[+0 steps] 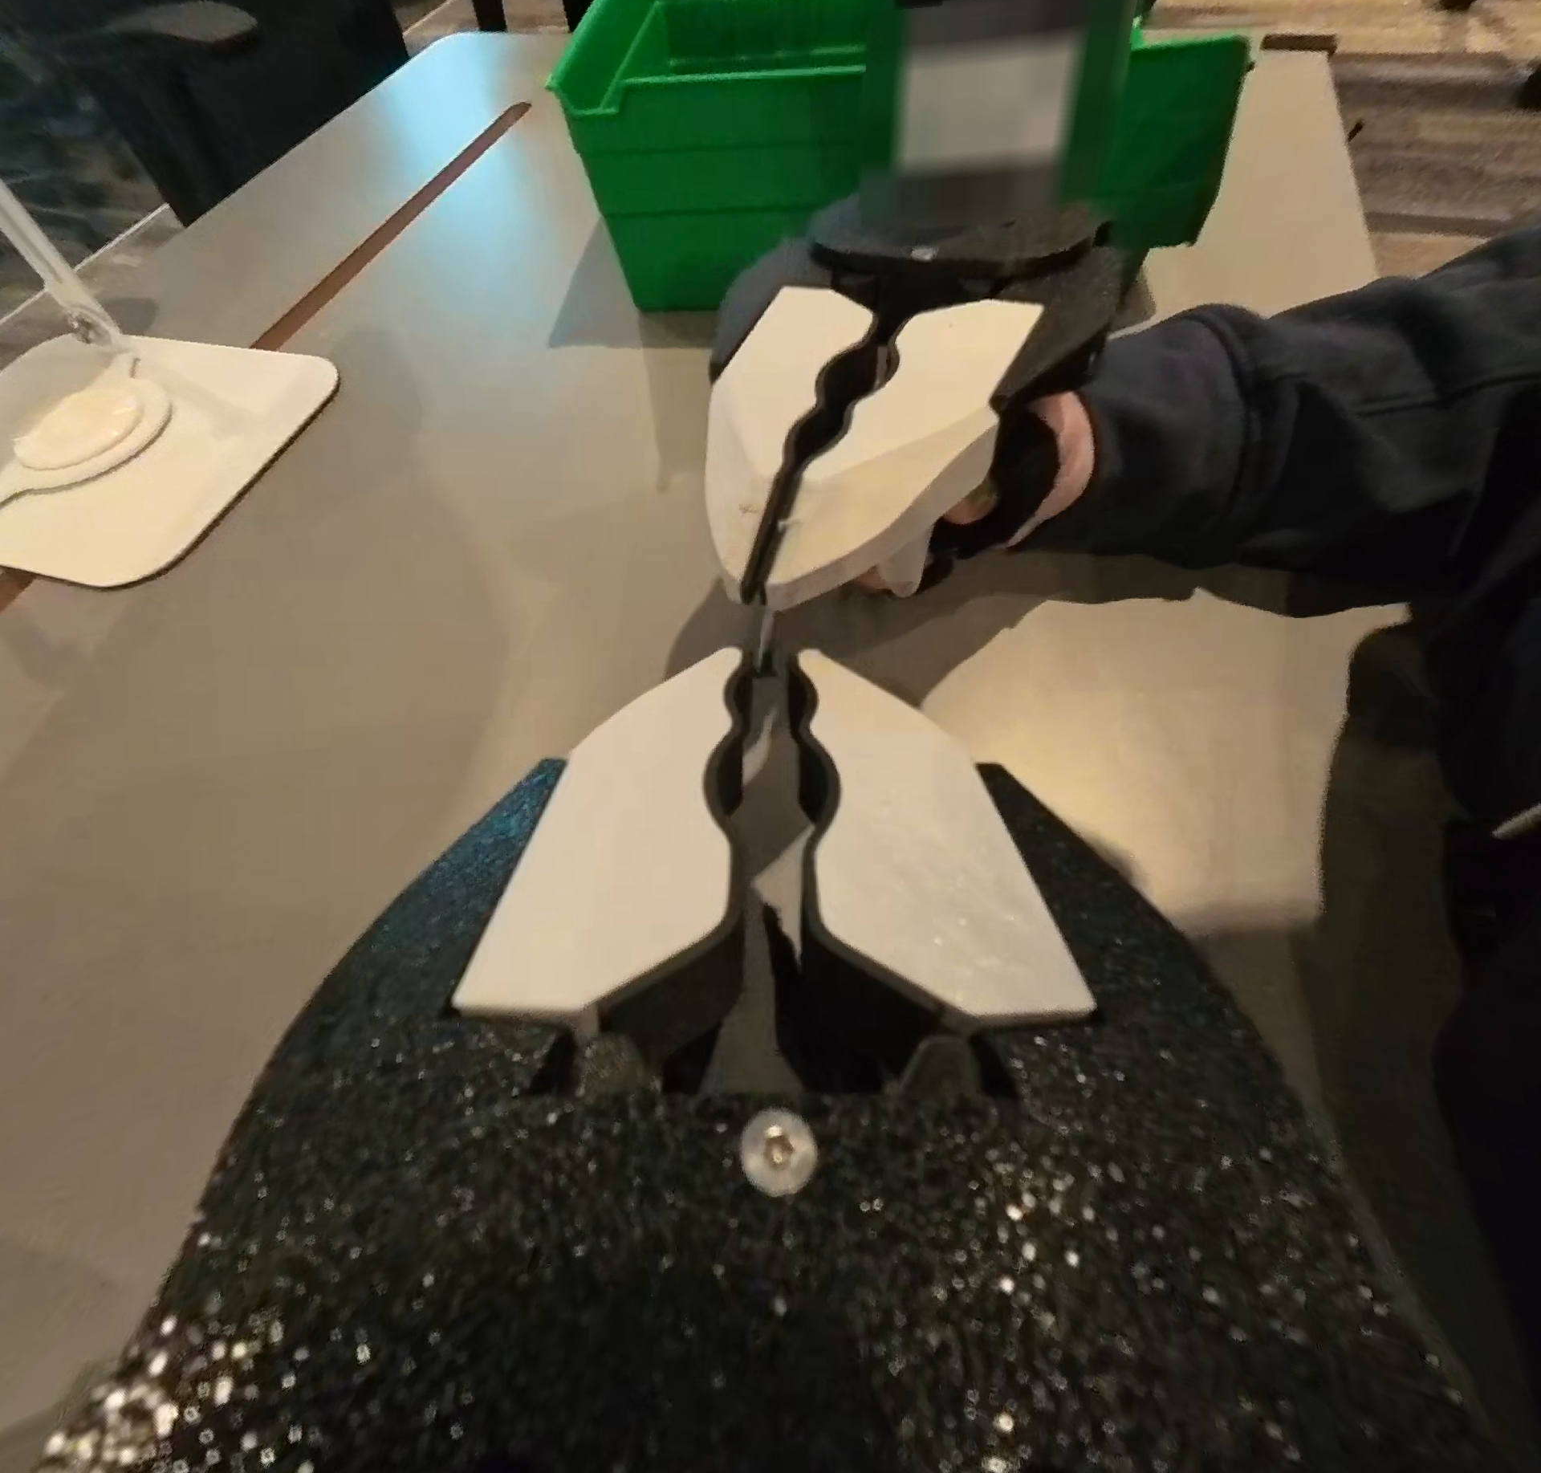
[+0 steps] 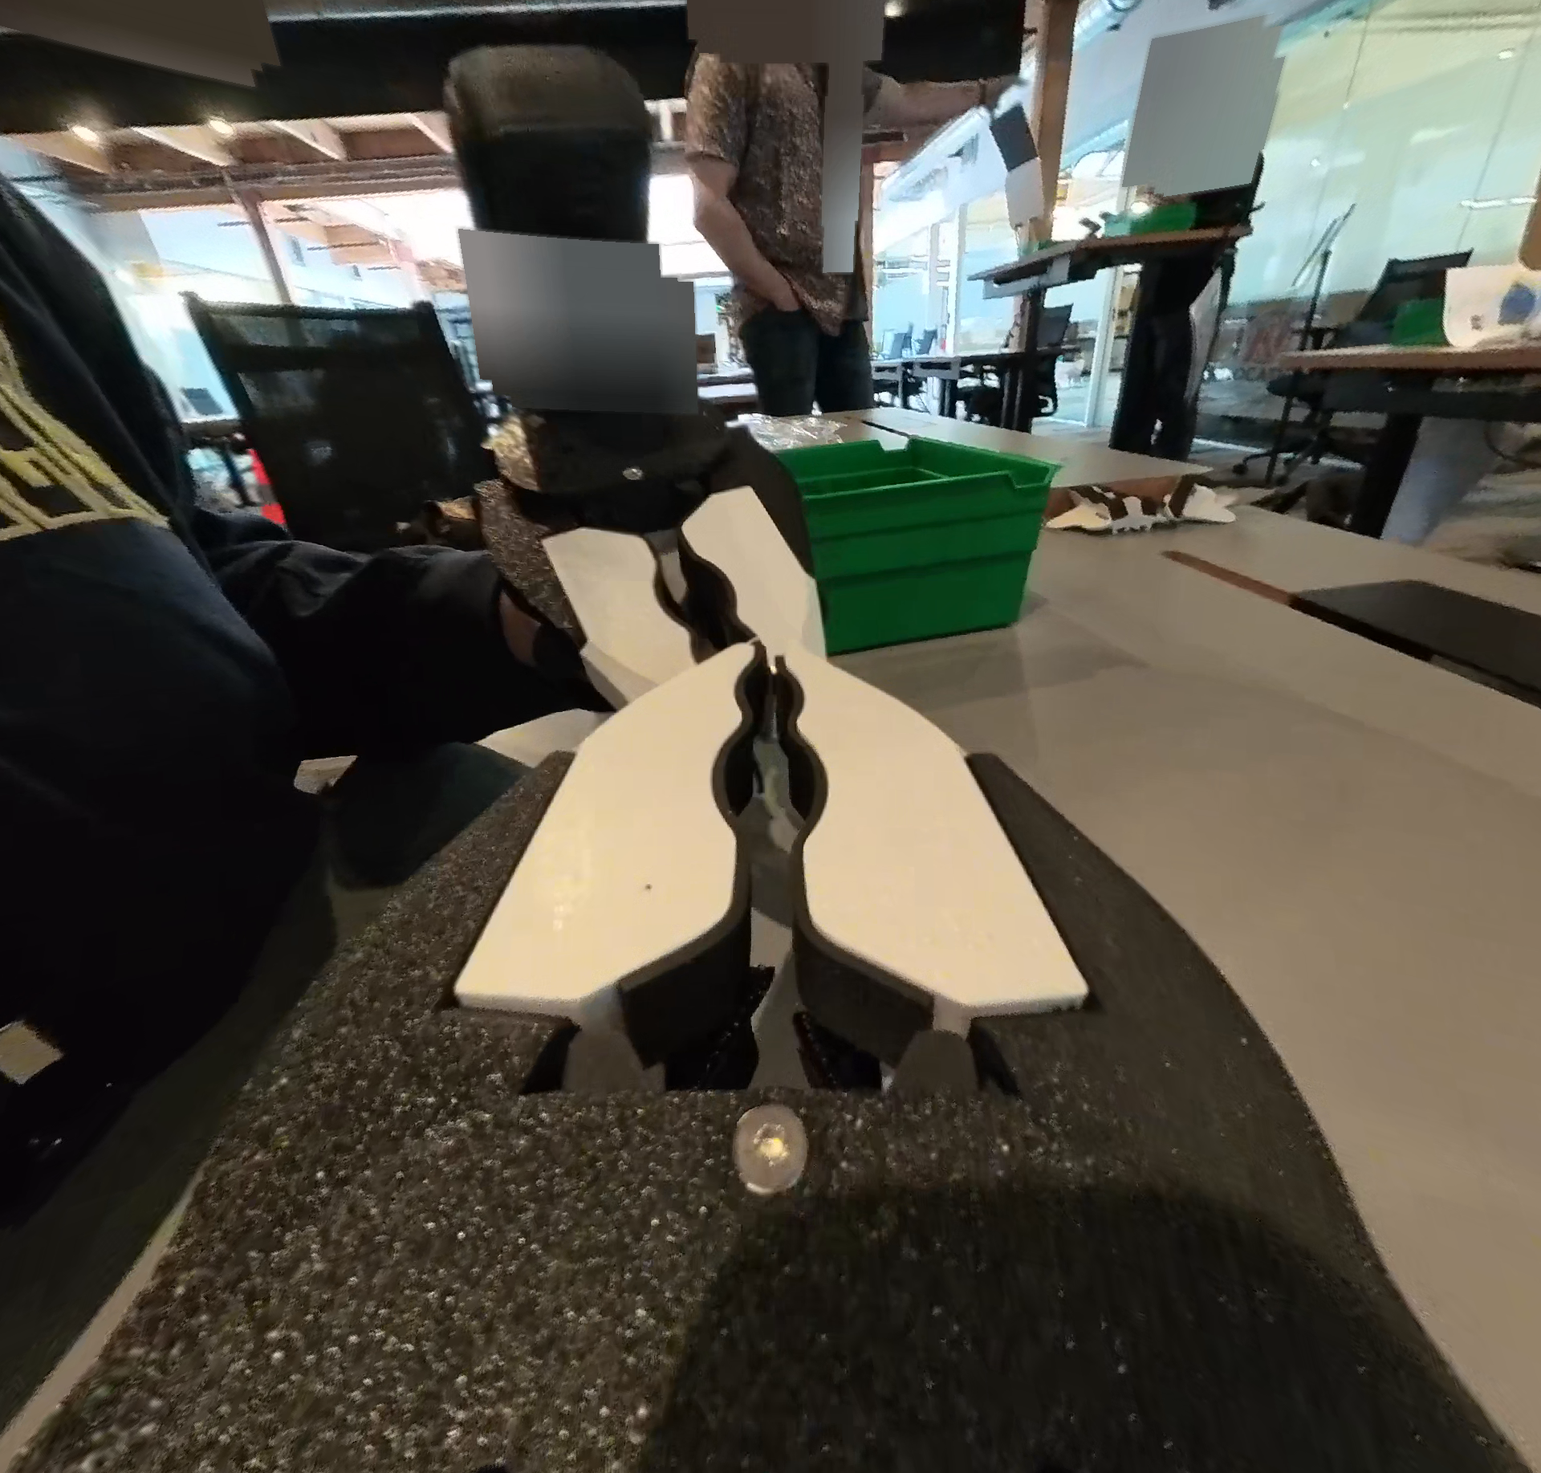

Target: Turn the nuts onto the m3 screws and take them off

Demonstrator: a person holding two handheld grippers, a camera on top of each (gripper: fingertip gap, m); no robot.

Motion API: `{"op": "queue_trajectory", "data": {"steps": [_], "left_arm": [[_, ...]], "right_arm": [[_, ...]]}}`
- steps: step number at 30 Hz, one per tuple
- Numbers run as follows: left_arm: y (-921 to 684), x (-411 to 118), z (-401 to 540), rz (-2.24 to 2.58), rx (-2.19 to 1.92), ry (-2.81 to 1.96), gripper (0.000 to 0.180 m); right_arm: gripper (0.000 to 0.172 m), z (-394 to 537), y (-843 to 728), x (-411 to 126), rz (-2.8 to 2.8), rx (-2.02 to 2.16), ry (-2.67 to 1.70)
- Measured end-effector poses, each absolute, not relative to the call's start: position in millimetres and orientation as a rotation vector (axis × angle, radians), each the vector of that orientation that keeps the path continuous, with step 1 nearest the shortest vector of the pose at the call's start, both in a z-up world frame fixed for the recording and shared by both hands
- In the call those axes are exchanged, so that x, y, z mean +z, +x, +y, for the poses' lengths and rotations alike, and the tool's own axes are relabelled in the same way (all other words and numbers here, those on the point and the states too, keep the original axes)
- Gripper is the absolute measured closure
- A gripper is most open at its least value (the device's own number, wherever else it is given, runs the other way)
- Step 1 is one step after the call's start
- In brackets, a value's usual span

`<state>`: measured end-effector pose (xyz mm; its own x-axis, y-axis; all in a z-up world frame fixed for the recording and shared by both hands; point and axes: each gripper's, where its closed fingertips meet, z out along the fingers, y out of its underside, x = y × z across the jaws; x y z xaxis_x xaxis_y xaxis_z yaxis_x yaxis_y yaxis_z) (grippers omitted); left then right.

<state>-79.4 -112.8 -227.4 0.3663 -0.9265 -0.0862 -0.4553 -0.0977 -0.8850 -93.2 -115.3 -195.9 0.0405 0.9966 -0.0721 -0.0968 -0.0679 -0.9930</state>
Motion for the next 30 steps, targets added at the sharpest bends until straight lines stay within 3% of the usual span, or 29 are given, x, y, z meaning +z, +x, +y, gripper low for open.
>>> {"op": "queue_trajectory", "data": {"steps": [2,5,17,20,22,30], "left_arm": [[-82,-228,-109,1.225,-0.591,-1.735,0.162],[-82,-227,-107,1.244,-0.51,-1.721,0.16],[-79,-237,-101,1.254,-0.429,-1.735,0.176],[-88,-236,-89,1.175,-0.413,-1.742,0.177],[-97,-237,-77,1.111,-0.392,-1.744,0.177],[-113,-252,-29,0.981,-0.389,-1.732,0.177]], "right_arm": [[0.17,-112,-93,-198,-1.069,1.239,-1.232],[0.17,-109,-92,-202,-1.077,1.212,-1.261],[0.169,-108,-93,-204,-1.08,1.199,-1.262],[0.151,-99,-86,-199,-1.035,1.113,-1.244],[0.15,-92,-80,-200,-1.033,1.064,-1.271],[0.158,-95,-80,-271,-1.389,0.824,-1.648]]}}
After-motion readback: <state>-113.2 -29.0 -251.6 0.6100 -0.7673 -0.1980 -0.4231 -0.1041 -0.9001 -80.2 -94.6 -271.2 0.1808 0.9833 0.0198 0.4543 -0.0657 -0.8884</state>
